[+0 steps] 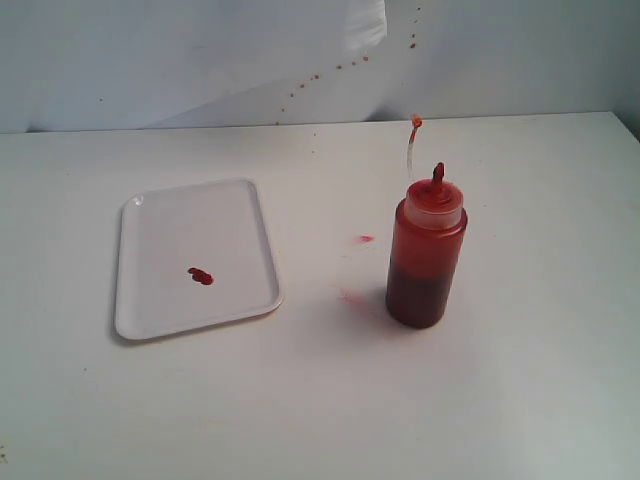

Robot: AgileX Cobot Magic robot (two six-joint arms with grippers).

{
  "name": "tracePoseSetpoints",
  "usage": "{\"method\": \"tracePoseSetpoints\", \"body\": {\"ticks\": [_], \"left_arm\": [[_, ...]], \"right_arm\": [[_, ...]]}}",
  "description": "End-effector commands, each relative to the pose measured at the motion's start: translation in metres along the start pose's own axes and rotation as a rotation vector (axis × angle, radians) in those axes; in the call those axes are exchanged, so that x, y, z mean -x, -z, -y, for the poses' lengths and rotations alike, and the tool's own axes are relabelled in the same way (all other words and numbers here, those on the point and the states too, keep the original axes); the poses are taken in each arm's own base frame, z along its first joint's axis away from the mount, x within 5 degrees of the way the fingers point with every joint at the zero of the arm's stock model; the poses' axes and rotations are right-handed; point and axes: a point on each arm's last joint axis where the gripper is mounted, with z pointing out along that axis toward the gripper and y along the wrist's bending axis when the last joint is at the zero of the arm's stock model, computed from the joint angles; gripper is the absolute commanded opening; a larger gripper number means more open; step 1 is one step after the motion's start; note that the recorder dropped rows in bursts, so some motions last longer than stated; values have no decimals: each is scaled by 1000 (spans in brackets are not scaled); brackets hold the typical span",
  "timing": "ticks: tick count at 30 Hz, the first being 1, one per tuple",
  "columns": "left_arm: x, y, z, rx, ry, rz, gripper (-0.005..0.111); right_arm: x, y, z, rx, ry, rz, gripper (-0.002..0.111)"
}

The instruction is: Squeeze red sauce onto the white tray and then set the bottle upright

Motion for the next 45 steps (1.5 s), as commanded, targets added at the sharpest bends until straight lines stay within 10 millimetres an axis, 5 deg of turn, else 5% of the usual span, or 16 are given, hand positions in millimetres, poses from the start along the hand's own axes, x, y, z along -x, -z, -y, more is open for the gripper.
{"method": "tracePoseSetpoints", "body": {"ticks": [1, 8, 12, 16, 20, 24, 33, 45], "left_arm": [[-1, 0, 0, 0, 5, 3, 0], [-1, 0, 0, 0, 5, 3, 0], [-1, 0, 0, 0, 2, 3, 0], [-1, 0, 0, 0, 2, 3, 0], [-1, 0, 0, 0, 5, 3, 0], [-1, 0, 0, 0, 5, 3, 0], [-1, 0, 0, 0, 1, 3, 0], [-1, 0, 0, 0, 5, 3, 0]], "right_arm": [[7, 54, 11, -124, -34, 70, 1], [-29, 147, 30, -306, -91, 181, 1], [-47, 176, 32, -321, -111, 264, 1], [-67, 168, 30, -291, -125, 165, 1], [-79, 164, 18, -159, 150, 4, 1], [-93, 160, 14, -110, 191, -57, 1], [-161, 142, 10, -20, 273, -216, 1], [-179, 139, 7, 17, 257, -239, 1]]}}
